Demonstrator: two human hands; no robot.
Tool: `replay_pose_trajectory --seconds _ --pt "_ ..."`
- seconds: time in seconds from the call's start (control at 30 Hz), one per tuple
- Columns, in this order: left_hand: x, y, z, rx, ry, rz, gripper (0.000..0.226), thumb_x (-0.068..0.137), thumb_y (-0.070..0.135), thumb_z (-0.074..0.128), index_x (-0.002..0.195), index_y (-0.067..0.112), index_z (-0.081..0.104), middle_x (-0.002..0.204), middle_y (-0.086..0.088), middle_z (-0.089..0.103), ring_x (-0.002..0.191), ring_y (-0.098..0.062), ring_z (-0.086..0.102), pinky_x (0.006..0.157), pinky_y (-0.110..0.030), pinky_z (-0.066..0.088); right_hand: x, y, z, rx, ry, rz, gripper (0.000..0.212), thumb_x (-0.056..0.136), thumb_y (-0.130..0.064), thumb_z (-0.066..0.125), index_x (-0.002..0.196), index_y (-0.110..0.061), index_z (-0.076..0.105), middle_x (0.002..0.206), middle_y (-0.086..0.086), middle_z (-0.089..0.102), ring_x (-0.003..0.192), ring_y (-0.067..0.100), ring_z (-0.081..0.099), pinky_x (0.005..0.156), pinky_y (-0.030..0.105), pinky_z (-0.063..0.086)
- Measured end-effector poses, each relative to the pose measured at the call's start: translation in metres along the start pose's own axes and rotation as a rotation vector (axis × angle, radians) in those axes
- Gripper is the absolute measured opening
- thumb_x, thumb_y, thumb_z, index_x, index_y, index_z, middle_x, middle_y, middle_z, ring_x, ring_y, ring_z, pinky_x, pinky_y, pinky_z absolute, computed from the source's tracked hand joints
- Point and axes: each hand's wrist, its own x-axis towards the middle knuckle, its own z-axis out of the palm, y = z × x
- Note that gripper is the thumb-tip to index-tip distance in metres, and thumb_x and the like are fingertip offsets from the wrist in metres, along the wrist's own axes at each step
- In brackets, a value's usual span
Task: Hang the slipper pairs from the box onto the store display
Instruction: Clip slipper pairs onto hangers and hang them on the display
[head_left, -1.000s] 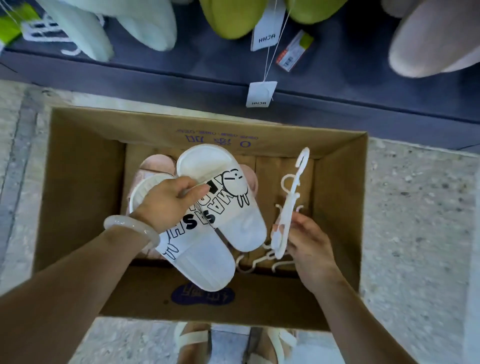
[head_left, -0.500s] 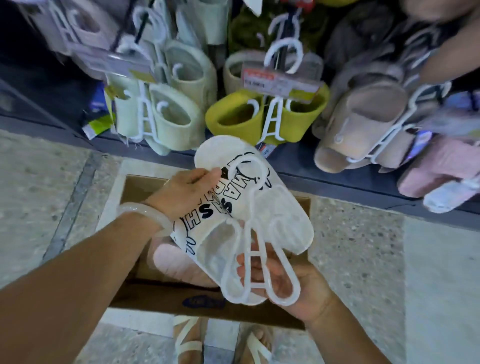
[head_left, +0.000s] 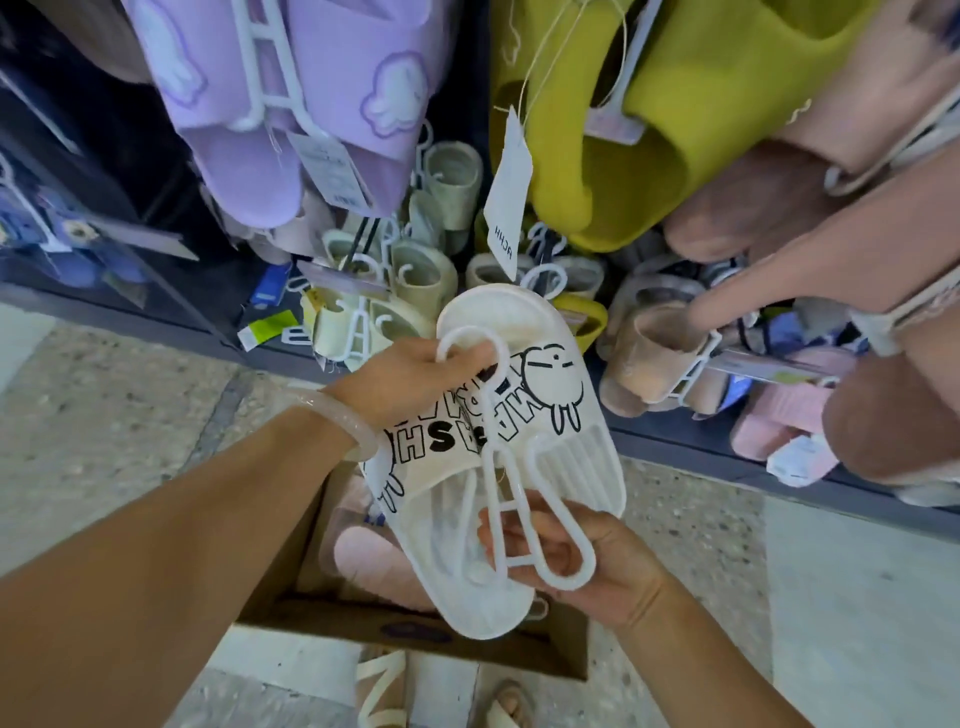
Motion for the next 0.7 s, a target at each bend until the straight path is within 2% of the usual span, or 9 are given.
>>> replay_pose_trajectory --seconds 0.07,0.13,0.2,0.27,0.33,0.4,0.5,0.6,0.7 --pt "-0.007 0.010 -0.010 0.045 0.054 0.022 0.042 0.087 0.061 0.040 0.073 0.025 0.058 0.068 0.005 0.053 0.074 -0.015 0.052 0.068 -0.025 0.038 -0.009 -0.005 0.009 0.002 0.030 -0.027 0.066 0.036 -0.012 0.095 0.096 0.005 0.071 0.097 0.025 0.070 0.086 0.035 0.070 0.068 0.045 0.060" --pt "-0.017 0.020 -0.022 0.088 0.084 0.025 0.048 0.090 0.059 0.033 0.074 0.021 0.058 0.073 0.000 0.055 0.075 -0.017 0.052 0.066 -0.022 0.035 -0.020 -0.014 0.015 0.010 0.059 -0.073 0.071 0.050 -0.034 0.090 0.108 0.001 0.067 0.108 0.023 0.068 0.094 0.034 0.069 0.073 0.047 0.059" --pt "-0.024 0.029 -0.035 0.112 0.094 0.016 0.058 0.091 0.060 0.028 0.102 0.015 0.064 0.095 -0.004 0.060 0.094 -0.020 0.054 0.079 -0.025 0.035 -0.032 -0.025 0.026 -0.066 0.021 -0.126 0.079 0.058 -0.049 0.080 0.119 -0.002 0.061 0.119 0.021 0.064 0.104 0.034 0.065 0.082 0.051 0.056" --pt "-0.032 0.040 -0.047 0.103 0.135 0.001 0.067 0.091 0.061 0.027 0.123 0.011 0.057 0.111 -0.007 0.056 0.107 -0.022 0.050 0.091 -0.030 0.031 -0.044 -0.034 0.047 -0.305 0.009 -0.174 0.074 0.060 -0.047 0.080 0.120 -0.007 0.060 0.119 0.017 0.065 0.106 0.033 0.065 0.086 0.047 0.055" --pt "-0.039 0.053 -0.057 0.079 0.153 -0.022 0.064 0.090 0.061 0.034 0.116 0.009 0.060 0.104 -0.006 0.057 0.098 -0.023 0.053 0.090 -0.030 0.036 -0.051 -0.042 0.067 -0.500 0.068 -0.221 0.047 0.074 -0.037 0.068 0.111 -0.009 0.063 0.106 0.013 0.072 0.093 0.029 0.070 0.078 0.037 0.058" --pt "-0.046 0.065 -0.066 -0.074 0.108 -0.045 0.057 0.079 0.061 0.055 0.103 0.011 0.067 0.101 -0.006 0.067 0.094 -0.025 0.063 0.094 -0.036 0.046 -0.057 -0.047 0.083 -0.548 0.107 -0.264 0.034 0.084 -0.031 0.051 0.105 -0.007 0.064 0.094 0.014 0.074 0.079 0.027 0.072 0.068 0.034 0.059" --pt "-0.064 0.077 -0.081 -0.301 0.068 -0.059 0.068 0.048 0.057 0.070 0.094 0.007 0.068 0.107 -0.011 0.069 0.103 -0.034 0.063 0.100 -0.050 0.044 -0.073 -0.050 0.096 -0.520 0.100 -0.291 0.038 0.081 -0.037 0.057 0.102 -0.006 0.063 0.085 0.015 0.074 0.070 0.026 0.073 0.057 0.030 0.058" --pt "-0.072 0.088 -0.092 -0.389 0.077 -0.029 0.067 0.042 0.057 0.065 0.092 0.012 0.066 0.098 -0.014 0.068 0.098 -0.036 0.064 0.099 -0.052 0.045 -0.083 -0.049 0.105 -0.468 0.064 -0.262 0.057 0.064 -0.050 0.074 0.098 -0.005 0.064 0.083 0.018 0.073 0.066 0.027 0.072 0.053 0.030 0.058" --pt "-0.076 0.094 -0.101 -0.421 0.084 0.005 0.065 0.042 0.053 0.065 0.093 0.013 0.066 0.084 -0.012 0.068 0.082 -0.029 0.065 0.095 -0.047 0.047 -0.086 -0.053 0.120 -0.462 0.116 -0.253 0.049 0.076 -0.045 0.054 0.098 -0.001 0.059 0.079 0.017 0.074 0.062 0.025 0.072 0.051 0.031 0.058"
